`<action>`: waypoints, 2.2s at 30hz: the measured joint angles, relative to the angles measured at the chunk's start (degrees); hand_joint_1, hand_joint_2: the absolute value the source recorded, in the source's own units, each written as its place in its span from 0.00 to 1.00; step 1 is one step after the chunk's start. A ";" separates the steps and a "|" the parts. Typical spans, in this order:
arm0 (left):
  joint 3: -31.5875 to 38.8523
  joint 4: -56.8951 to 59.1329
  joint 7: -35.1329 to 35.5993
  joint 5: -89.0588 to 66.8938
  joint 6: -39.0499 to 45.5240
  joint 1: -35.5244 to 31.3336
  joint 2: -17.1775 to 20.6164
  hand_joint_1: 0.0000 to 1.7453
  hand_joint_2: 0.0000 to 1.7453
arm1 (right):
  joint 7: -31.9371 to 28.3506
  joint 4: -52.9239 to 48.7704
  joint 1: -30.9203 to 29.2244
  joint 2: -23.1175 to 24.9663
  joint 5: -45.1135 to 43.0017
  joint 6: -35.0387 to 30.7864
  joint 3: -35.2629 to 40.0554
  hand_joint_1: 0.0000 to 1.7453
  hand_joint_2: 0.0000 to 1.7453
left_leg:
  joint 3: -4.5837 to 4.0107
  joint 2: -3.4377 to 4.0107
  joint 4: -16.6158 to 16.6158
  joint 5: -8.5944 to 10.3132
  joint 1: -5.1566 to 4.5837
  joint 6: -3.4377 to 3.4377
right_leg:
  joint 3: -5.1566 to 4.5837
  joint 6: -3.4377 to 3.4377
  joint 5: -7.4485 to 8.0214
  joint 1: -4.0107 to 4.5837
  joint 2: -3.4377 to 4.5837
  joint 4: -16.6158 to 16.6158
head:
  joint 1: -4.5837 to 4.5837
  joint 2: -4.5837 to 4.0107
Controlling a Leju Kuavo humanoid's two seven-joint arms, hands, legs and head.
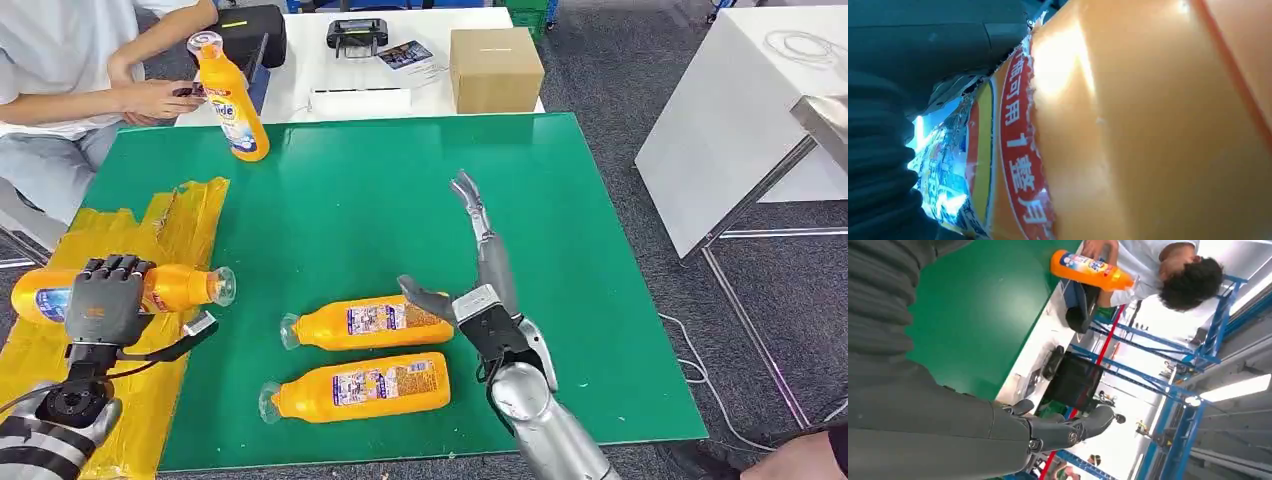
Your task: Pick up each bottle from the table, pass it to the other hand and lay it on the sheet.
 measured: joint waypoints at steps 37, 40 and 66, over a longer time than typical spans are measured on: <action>17.28 25.86 -37.42 13.68 0.48 -5.57 -6.34 0.00 1.00 | -0.77 1.66 -1.45 -0.94 2.45 -1.14 0.02 0.00 1.00 | 0.25 -0.13 -0.01 0.01 0.01 0.00 | 0.33 -0.01 -0.01 0.01 -0.11 0.00 | 0.00 0.00; 17.28 26.52 -37.79 14.03 0.48 -5.87 -6.49 0.00 1.00 | -0.74 2.06 -1.61 -0.94 2.45 -1.14 0.02 0.00 1.00 | 0.32 -0.14 -0.01 0.01 0.00 0.00 | 0.40 -0.01 -0.01 0.00 -0.12 0.00 | 0.00 0.00; 17.85 -7.52 -55.23 59.74 -0.83 7.12 -14.32 0.00 1.00 | 2.40 4.79 -2.60 -0.79 12.73 -2.58 0.61 0.00 1.00 | 0.19 -0.09 0.00 -0.01 0.02 0.00 | 0.23 -0.01 -0.01 0.00 -0.10 -0.02 | 0.00 0.00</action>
